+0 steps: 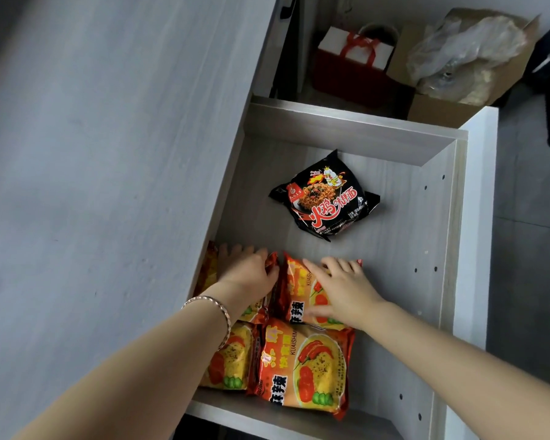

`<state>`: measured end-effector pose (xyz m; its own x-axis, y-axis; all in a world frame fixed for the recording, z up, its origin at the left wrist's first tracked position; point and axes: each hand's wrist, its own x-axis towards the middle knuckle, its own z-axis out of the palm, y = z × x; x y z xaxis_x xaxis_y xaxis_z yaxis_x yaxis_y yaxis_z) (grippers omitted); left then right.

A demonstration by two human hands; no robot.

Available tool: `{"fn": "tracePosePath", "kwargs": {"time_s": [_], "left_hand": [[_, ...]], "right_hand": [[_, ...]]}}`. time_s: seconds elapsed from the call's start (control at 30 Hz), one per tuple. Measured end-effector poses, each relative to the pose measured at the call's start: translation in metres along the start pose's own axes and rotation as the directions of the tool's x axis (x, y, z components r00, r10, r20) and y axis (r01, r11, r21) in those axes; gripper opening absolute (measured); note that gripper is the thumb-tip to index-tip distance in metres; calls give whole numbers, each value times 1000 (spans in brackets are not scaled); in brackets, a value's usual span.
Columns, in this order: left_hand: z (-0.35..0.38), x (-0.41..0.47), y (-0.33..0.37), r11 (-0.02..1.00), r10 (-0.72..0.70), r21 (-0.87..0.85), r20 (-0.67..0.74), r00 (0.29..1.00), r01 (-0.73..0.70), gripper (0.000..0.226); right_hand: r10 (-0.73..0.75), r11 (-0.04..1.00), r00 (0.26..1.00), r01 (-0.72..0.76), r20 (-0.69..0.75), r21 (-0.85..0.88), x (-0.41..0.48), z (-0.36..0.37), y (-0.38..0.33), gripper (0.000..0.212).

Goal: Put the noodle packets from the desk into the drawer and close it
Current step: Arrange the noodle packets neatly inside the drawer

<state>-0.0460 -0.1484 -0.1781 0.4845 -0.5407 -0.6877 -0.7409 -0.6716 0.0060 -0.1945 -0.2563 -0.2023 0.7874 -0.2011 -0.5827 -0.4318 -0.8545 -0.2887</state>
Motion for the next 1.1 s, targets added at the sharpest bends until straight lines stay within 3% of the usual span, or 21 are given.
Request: {"fn": "tracePosePath", "kwargs": {"time_s": [0.13,0.23,0.3,0.33,0.4,0.47,0.5,0.53,0.6,0.7,0.83,0.93,1.0,1.1], "left_hand": [[5,-2,-6,997,70,16,-20,997,-69,52],[7,-4,-12,989,136,57,14,991,-136,59],[6,-4,-12,990,131,43,37,991,-133,57],[4,-3,-12,993,115,21,44,992,-116,55],[-1,-2,-8,997,77,-23,57,995,-76,51],[-4,-2,-5,997,54,-56,73,996,-50,50],[-5,-3,-4,997,51,-62,77,996,-47,50],[-5,-3,-4,997,55,-58,75,996,-50,49],[-5,-5,-6,997,69,-46,57,996,-66,49],[-3,-9,-10,994,65,-85,20,998,-63,51],[-1,-19,-14,984,-62,-167,-33,998,55,71],[4,-26,-16,968,-124,-226,-56,991,108,84],[9,-30,-18,946,-151,-299,-78,985,121,91],[12,-36,-19,899,-172,-421,-85,982,121,97]], "right_hand": [[135,969,985,-108,-111,223,5,14,-16,67],[75,964,995,-55,-68,260,2,20,-25,60],[85,895,996,-76,-2,439,5,12,-21,58],[135,801,990,-126,29,585,10,5,-18,57],[380,484,922,-271,79,832,23,-11,-8,55],[672,98,711,-363,207,927,41,-24,3,59],[709,-83,630,-372,317,925,50,-31,8,62],[680,-228,603,-367,417,902,59,-36,11,65],[592,-385,610,-360,527,850,74,-43,15,64],[571,-430,623,-328,535,841,84,-43,17,54],[618,-441,673,-131,407,888,81,-39,15,41],[681,-304,680,-78,274,949,76,-38,12,44],[636,-192,745,-101,202,976,77,-40,4,44],[572,79,817,-133,64,988,87,-43,-22,42]]}}
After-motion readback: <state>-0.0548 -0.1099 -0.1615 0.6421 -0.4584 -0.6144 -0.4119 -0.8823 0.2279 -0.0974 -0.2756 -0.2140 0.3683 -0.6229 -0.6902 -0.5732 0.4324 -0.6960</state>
